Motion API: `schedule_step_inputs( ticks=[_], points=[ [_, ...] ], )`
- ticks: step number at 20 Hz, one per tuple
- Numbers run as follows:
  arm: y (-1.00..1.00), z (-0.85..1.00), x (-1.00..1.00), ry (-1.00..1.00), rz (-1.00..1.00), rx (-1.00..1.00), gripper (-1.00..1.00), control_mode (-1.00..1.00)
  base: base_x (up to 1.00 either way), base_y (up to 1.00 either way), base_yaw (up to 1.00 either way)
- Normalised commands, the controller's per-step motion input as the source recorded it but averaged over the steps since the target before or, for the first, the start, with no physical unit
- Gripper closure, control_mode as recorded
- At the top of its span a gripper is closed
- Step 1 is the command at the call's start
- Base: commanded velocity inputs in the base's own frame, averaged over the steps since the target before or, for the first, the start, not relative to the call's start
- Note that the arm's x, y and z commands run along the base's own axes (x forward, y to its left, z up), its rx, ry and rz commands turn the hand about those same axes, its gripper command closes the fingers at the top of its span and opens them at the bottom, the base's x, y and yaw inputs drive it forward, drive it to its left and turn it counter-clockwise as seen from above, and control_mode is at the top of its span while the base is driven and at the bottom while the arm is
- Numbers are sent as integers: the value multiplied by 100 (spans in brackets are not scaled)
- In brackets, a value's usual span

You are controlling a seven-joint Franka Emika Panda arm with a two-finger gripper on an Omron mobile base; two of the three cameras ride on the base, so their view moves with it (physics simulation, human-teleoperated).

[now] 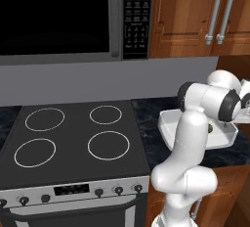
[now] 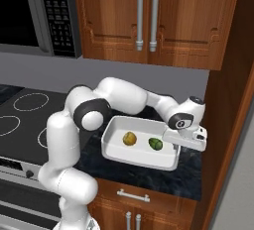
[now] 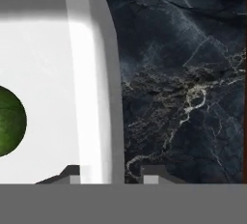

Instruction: Take the squash and avocado out of the freezer and place them in the tupperware container on the counter. Then put the tupperware containing the vegetables back in the freezer.

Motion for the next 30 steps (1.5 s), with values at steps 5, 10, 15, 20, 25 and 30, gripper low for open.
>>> schedule_step_inputs(
  ticks=[5,10,15,20,25,30],
  points=[
    [40,-4,-11,0,-2,0,100,-100,0,0,0],
    [44,1,-30,-5,-10,0,100,-100,0,0,0],
    [47,36,-37,-9,-17,0,100,-100,0,0,0],
    [39,79,-20,-3,-17,0,100,-100,0,0,0],
    [34,73,0,0,-15,0,100,-100,0,0,0],
    [37,73,-9,0,-9,0,100,-100,0,0,0]
  ],
)
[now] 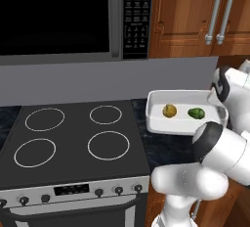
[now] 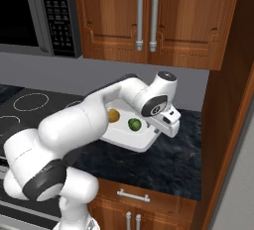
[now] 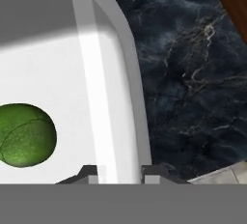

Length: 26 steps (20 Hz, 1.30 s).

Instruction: Take the squash and avocado out of the freezer and place them in the tupperware container on the counter. Then put the tupperware containing the vegetables back in the freezer.

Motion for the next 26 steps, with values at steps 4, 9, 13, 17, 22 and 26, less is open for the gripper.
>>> schedule_step_inputs(
  ticks=[4,9,13,17,22,26],
  points=[
    [31,71,-33,0,0,0,100,-100,0,0,0],
    [19,55,-59,0,0,0,100,-100,0,0,0],
    [22,65,-51,0,0,0,100,-100,0,0,0],
    [23,69,-44,0,0,1,100,-100,0,0,0],
    [11,48,-50,0,0,6,100,-100,0,0,0],
    [3,40,-50,0,0,12,100,-100,0,0,0]
  ],
)
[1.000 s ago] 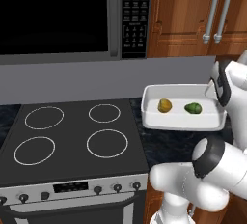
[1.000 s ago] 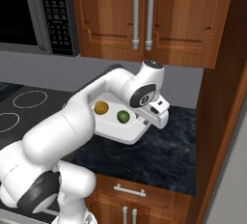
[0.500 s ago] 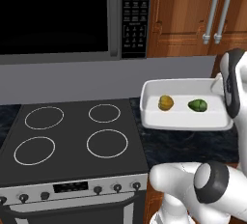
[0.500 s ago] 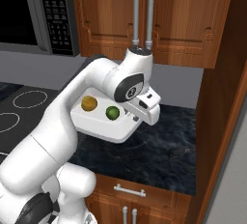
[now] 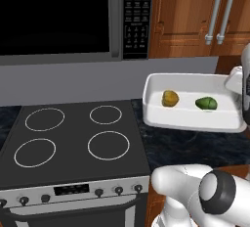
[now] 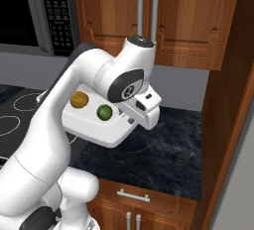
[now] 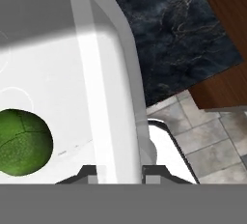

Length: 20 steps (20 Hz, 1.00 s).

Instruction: Take the squash and avocado out of the freezer and place them in the tupperware container on the counter. Then put the tupperware containing the vegetables back in the freezer.

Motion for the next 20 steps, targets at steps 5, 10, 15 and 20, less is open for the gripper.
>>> schedule_step_inputs(
  ticks=[5,10,15,20],
  points=[
    [1,26,-30,0,0,16,100,-100,0,0,0],
    [3,2,-42,0,1,8,100,-100,0,0,0],
    [5,0,-45,-1,0,0,100,100,-18,1,0],
    [0,0,0,0,0,0,100,100,-100,0,0]
  ],
)
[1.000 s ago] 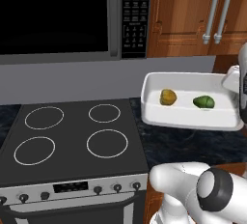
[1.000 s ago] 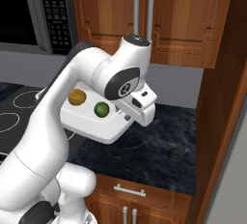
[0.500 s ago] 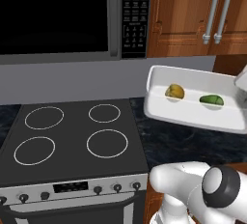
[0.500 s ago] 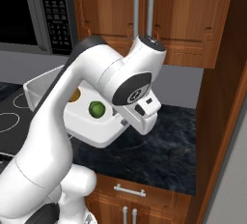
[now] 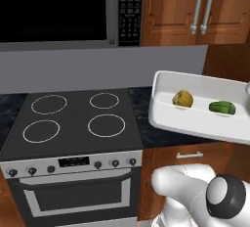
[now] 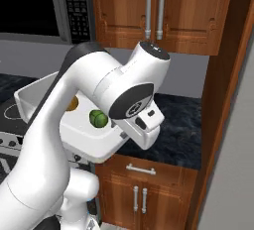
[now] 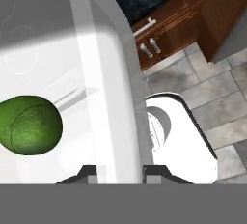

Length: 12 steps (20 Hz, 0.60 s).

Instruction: Take the squash and avocado out of the freezer and place them in the tupperware container on the counter. Then put the tupperware containing the vegetables back in the freezer.

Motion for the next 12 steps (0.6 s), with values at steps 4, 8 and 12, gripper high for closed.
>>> schedule_step_inputs(
  ticks=[4,8,12],
  points=[
    [0,0,0,0,0,0,100,100,-100,0,0],
    [0,0,0,0,0,0,100,100,-75,-34,0],
    [0,0,0,0,0,0,100,100,-4,-89,0]
  ],
)
